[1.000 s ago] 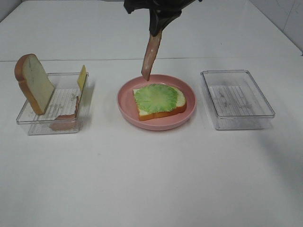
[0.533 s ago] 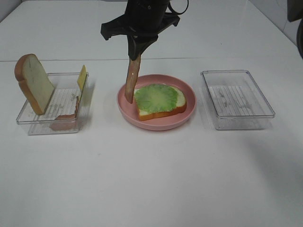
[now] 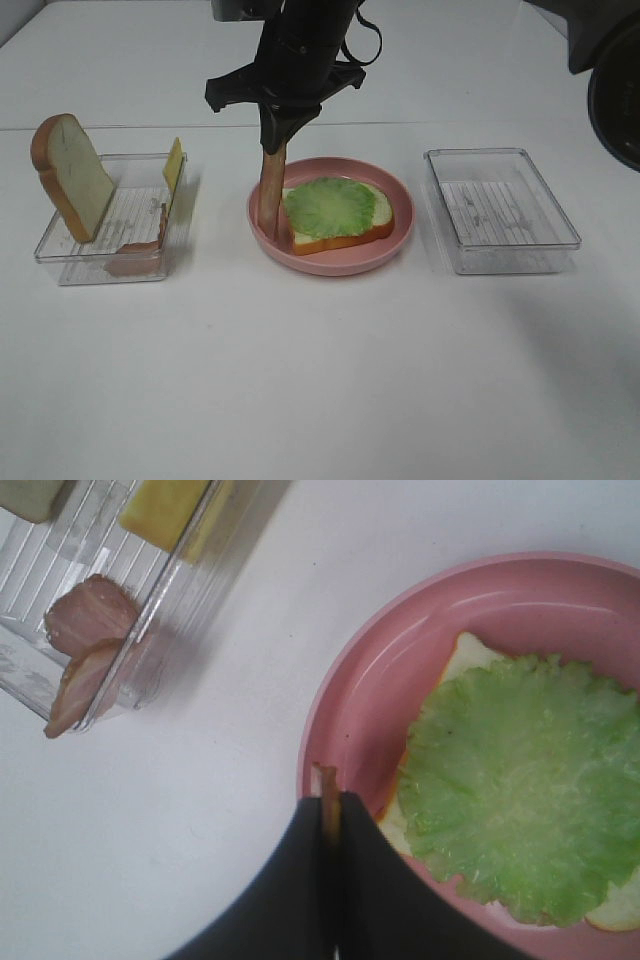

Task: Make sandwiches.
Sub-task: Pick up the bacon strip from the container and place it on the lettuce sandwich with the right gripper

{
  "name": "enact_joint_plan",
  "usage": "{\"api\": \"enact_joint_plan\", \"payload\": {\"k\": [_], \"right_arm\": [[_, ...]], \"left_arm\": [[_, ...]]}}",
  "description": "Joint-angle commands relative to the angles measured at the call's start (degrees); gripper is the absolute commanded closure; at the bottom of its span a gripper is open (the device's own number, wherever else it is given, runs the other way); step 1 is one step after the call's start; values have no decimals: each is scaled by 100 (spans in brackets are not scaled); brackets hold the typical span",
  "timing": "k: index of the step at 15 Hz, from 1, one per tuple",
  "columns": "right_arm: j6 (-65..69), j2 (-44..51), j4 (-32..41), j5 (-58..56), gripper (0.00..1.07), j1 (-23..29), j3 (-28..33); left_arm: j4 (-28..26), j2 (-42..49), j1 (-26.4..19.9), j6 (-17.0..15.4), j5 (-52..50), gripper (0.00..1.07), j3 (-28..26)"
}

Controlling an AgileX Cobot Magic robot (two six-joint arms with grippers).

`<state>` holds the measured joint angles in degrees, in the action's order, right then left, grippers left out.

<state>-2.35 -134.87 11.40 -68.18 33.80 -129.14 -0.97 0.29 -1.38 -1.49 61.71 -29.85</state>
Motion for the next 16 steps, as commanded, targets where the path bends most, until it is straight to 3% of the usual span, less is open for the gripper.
{"api": "enact_joint_plan", "payload": {"k": [1,16], "right_arm": [[-40,-23,-46,166,107,6,-17],[69,-378,-223,625,107,-6,-17]], "left_arm": [[-11,40,23,6,-23,7,6],[-11,40,23,6,-23,7,6]]}}
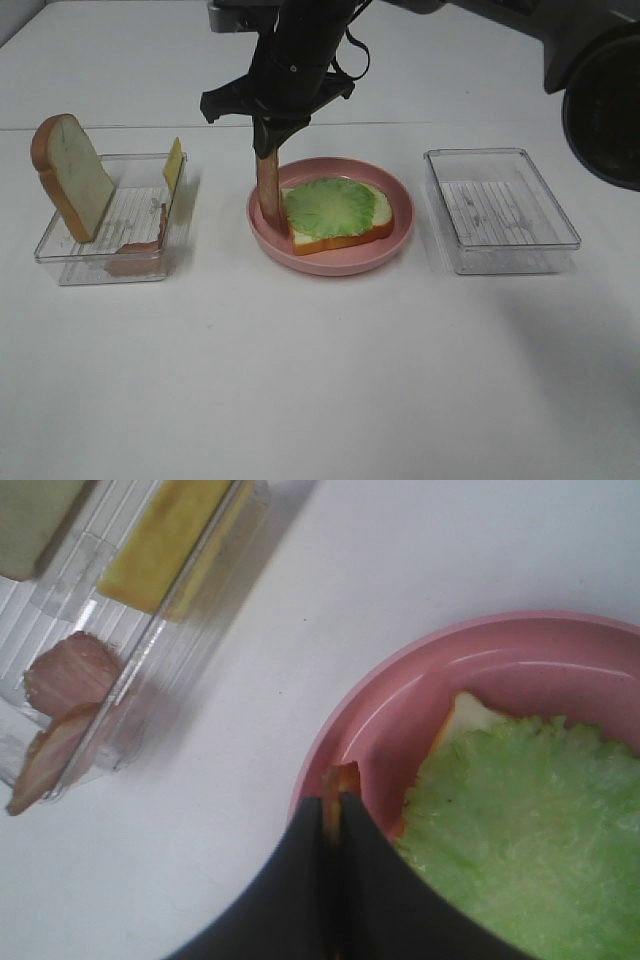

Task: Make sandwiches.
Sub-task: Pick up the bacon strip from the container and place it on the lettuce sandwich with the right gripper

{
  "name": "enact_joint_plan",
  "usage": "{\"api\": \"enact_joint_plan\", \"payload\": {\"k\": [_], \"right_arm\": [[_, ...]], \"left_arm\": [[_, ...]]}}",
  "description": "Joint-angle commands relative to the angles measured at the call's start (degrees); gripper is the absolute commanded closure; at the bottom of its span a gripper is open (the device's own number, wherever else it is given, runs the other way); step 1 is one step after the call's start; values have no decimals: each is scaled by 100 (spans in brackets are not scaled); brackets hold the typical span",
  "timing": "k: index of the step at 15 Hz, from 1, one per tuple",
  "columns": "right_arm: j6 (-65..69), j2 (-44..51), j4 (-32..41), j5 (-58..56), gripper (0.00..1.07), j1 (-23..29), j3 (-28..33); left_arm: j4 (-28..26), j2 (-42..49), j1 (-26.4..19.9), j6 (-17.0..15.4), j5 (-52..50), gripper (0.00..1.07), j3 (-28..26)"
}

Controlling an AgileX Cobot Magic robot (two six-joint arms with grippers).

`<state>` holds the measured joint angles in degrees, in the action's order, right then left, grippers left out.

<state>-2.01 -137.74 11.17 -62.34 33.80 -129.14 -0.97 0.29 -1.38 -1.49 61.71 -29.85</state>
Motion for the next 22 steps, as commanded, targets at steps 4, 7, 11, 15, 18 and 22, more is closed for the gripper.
{"api": "enact_joint_plan", "payload": {"k": [4,7,11,15,18,22], "right_arm": [[201,-241,-1266,74,107,-6,-17],[321,-241,-1736,69,107,-11,-17],[395,-264,-2005,97,107,-17,-17],[395,-435,-2120,80,107,-23,0],[384,-579,-2172,86,107,-23,0],[378,-596,-2515,92,89,-23,0]], "left_arm": [[-11,40,23,6,-23,7,6],[-11,40,23,6,-23,7,6],[-11,40,23,6,-23,7,6],[-11,40,23,6,-23,7,6],[-11,40,23,6,-23,7,6],[-11,40,23,6,-23,7,6]]}}
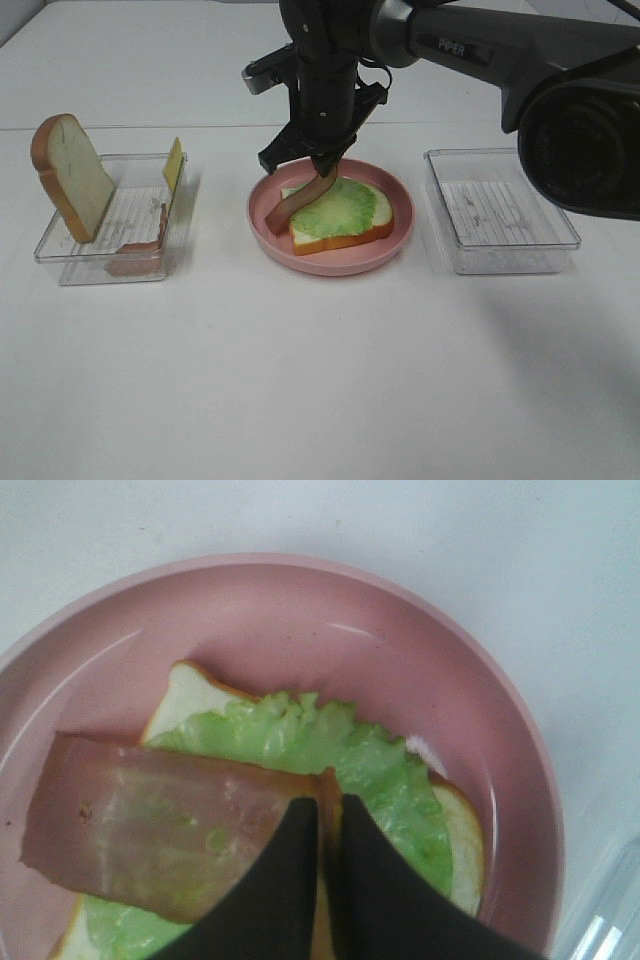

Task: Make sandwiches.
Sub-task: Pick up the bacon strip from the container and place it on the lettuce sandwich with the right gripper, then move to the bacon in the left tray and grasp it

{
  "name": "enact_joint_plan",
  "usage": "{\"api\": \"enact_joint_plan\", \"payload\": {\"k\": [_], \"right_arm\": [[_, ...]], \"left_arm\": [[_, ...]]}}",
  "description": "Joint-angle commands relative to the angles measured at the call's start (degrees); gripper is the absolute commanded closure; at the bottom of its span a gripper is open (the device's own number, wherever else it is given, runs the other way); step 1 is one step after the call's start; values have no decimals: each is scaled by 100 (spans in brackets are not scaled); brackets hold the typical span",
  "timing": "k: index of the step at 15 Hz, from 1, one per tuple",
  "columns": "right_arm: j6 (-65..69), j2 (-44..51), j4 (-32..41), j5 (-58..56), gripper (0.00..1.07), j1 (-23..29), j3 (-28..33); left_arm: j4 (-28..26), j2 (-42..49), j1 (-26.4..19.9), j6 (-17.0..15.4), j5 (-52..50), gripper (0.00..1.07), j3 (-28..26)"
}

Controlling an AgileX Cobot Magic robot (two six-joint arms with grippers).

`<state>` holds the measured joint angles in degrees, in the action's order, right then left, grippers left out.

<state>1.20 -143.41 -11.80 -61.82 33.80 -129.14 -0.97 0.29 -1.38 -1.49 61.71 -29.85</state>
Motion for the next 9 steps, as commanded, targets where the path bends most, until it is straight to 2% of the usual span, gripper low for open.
{"api": "enact_joint_plan", "payload": {"k": [1,2,3,4,6,9], "right_arm": [[63,-29,-309,34,83,-23,0],[63,-29,-350,34,78,-23,0],[52,-29,-510,34,59,-23,0],[52,-29,-544,34,55,-23,0],[120,-6,-642,-46,37,-23,0],[390,206,-665,-264,34,-23,0]], "left_arm": [[-11,40,23,6,-23,7,6],[-11,40,23,6,-23,7,6],[-11,40,23,6,-23,7,6],[-11,40,23,6,-23,7,6],[-11,40,23,6,-23,7,6],[-11,40,23,6,-23,7,6]]}}
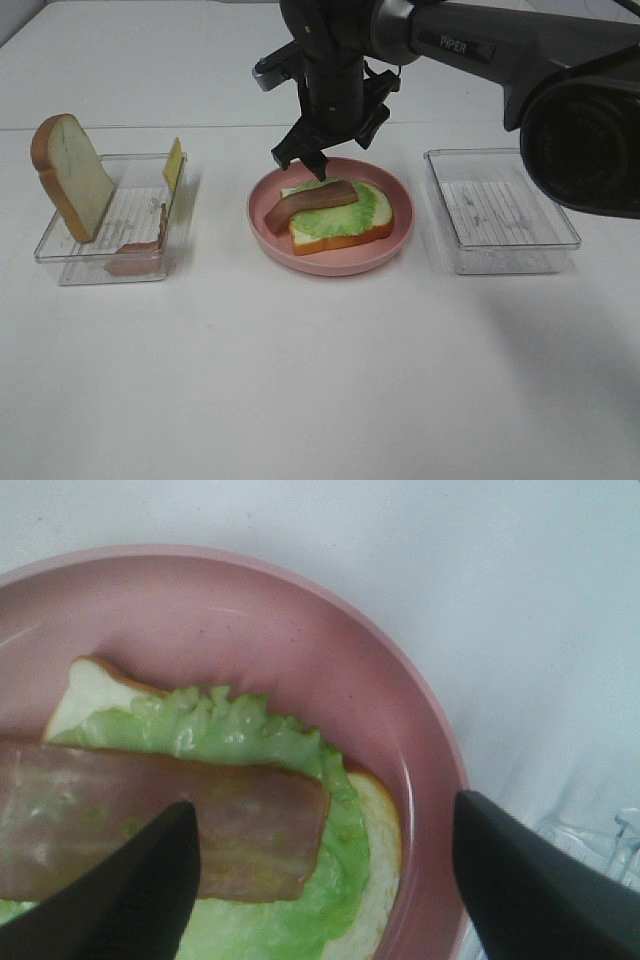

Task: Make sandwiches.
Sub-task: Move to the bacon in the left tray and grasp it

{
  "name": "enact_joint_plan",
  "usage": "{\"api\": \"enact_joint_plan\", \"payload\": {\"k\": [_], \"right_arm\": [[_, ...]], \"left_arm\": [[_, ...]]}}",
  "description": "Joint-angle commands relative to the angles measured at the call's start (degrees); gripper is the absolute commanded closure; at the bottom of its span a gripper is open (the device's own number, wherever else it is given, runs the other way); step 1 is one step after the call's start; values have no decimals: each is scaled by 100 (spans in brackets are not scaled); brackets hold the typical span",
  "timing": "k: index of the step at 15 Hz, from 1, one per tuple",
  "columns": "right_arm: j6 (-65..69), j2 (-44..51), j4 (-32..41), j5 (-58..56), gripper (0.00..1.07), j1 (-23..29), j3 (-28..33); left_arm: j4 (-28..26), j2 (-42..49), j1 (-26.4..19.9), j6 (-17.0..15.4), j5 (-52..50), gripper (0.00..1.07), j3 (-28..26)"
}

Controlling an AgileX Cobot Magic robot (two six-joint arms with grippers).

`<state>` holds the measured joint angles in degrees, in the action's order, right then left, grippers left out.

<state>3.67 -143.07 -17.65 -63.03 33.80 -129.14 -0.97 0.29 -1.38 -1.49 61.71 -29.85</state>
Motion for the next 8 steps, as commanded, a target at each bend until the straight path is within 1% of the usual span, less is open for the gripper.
{"api": "enact_joint_plan", "payload": {"k": [1,3,8], "right_arm": [[143,315,-80,-246,34,-17,0],[80,745,-86,-573,31,-17,-17],[52,1684,-40,-1324,30,-23,17]], "left_arm": [[-11,40,23,6,-23,7,6],[-11,40,23,6,-23,7,6],[-11,40,23,6,-23,7,6]]}}
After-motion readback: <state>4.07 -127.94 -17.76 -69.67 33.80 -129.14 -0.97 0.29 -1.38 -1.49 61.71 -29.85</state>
